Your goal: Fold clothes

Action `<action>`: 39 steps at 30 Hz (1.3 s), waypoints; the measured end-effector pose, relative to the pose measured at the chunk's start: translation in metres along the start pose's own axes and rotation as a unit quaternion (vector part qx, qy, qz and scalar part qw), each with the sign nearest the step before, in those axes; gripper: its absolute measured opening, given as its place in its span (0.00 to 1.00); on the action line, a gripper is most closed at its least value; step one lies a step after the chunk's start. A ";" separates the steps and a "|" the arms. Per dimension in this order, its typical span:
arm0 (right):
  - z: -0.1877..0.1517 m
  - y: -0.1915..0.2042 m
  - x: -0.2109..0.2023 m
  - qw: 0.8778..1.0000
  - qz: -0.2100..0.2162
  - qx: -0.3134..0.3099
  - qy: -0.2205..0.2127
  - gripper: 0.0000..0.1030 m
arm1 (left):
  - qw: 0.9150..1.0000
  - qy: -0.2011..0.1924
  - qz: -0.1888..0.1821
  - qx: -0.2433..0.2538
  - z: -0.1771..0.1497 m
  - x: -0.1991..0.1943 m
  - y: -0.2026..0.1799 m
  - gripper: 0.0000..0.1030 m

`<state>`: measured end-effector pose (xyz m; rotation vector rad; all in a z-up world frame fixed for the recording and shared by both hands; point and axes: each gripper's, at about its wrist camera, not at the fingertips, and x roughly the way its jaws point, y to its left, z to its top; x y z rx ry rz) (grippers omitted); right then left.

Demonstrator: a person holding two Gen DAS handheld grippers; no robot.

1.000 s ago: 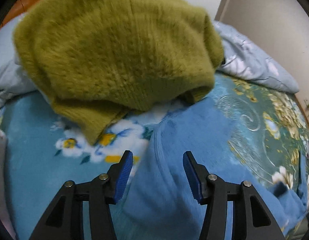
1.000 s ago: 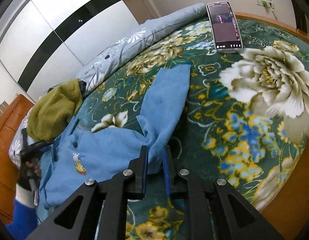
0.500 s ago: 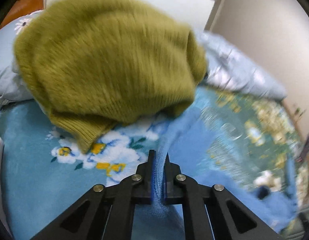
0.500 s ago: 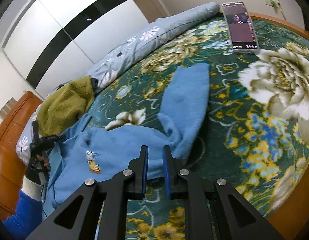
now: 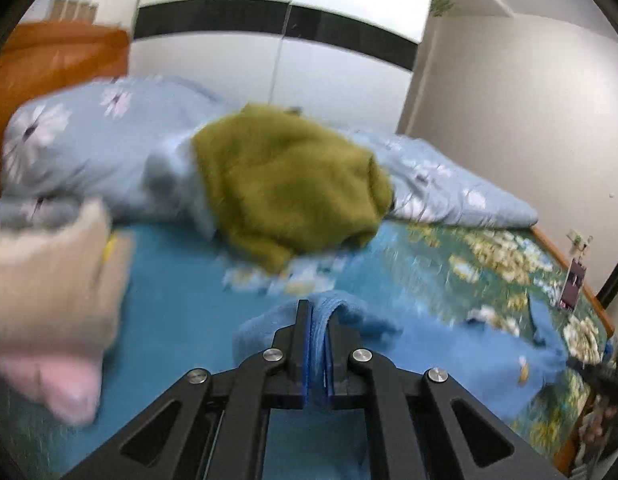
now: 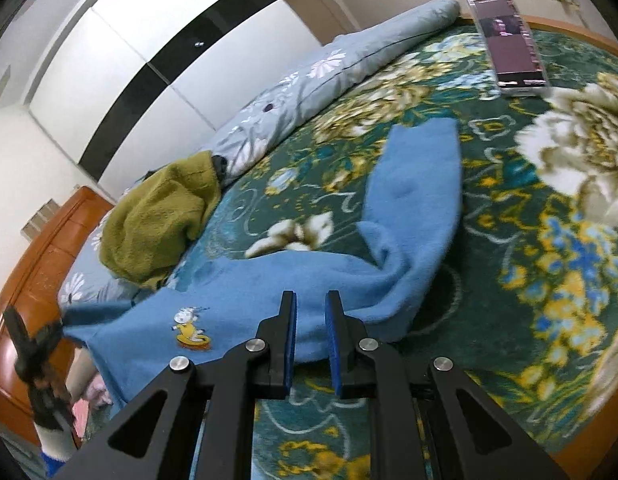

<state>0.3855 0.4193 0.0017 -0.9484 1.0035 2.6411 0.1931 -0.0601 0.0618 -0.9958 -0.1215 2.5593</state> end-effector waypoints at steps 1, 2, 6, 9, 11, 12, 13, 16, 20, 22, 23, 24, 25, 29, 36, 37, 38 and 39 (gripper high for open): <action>0.000 0.001 0.001 1.000 0.005 -0.001 0.001 0.14 | 1.000 0.016 0.003 -0.006 -0.015 -0.002 0.005 0.05; 0.000 0.004 0.004 1.000 0.009 -0.003 0.003 0.14 | 0.999 0.031 0.005 -0.013 -0.030 -0.003 0.009 0.05; 0.001 0.023 0.026 0.999 0.023 -0.032 0.028 0.14 | 0.998 0.062 0.008 -0.028 -0.051 0.001 0.015 0.06; -0.002 0.033 0.047 0.997 0.025 -0.051 0.053 0.14 | 0.996 0.086 0.009 -0.039 -0.068 0.004 0.019 0.06; -0.008 0.036 0.059 0.995 0.018 -0.059 0.073 0.14 | 0.994 0.101 0.011 -0.046 -0.078 0.006 0.022 0.09; -0.012 0.034 0.063 0.995 0.014 -0.059 0.082 0.14 | 0.993 0.109 0.011 -0.050 -0.084 0.007 0.024 0.09; -0.016 0.033 0.067 0.994 0.010 -0.059 0.090 0.14 | 0.992 0.117 0.012 -0.054 -0.089 0.008 0.025 0.09; -0.024 0.025 0.072 0.993 0.001 -0.052 0.105 0.14 | 0.993 0.109 0.004 -0.042 -0.082 0.005 0.021 0.20; -0.025 0.023 0.072 0.990 0.006 -0.062 0.126 0.14 | 0.997 0.081 -0.011 -0.011 -0.059 -0.002 0.011 0.50; -0.020 0.027 0.067 0.989 0.007 -0.080 0.128 0.14 | 0.997 0.067 -0.022 0.022 -0.045 -0.001 -0.001 0.52; -0.016 0.031 0.065 0.988 0.006 -0.091 0.126 0.14 | 0.997 0.059 -0.029 0.043 -0.037 0.002 -0.010 0.57; -0.011 0.034 0.064 0.987 0.005 -0.102 0.122 0.14 | 0.996 0.058 -0.038 0.057 -0.032 0.007 -0.016 0.63; -0.005 0.038 0.063 0.986 0.004 -0.113 0.119 0.14 | 0.994 0.071 -0.049 0.068 -0.030 0.020 -0.021 0.64; 0.018 0.049 0.075 0.982 0.002 -0.144 0.125 0.14 | 0.982 0.120 -0.092 0.110 -0.023 0.071 -0.042 0.65; 0.047 0.049 0.120 0.969 -0.010 -0.188 0.158 0.30 | 0.948 0.204 -0.164 0.182 -0.011 0.160 -0.079 0.65; 0.051 0.046 0.125 0.969 -0.010 -0.188 0.161 0.31 | 0.941 0.215 -0.175 0.192 -0.009 0.172 -0.084 0.65; 0.055 0.044 0.130 0.968 -0.006 -0.186 0.166 0.35 | 0.935 0.227 -0.184 0.201 -0.008 0.184 -0.089 0.65; 0.058 0.041 0.135 0.968 -0.002 -0.184 0.171 0.38 | 0.930 0.238 -0.192 0.204 -0.010 0.187 -0.089 0.65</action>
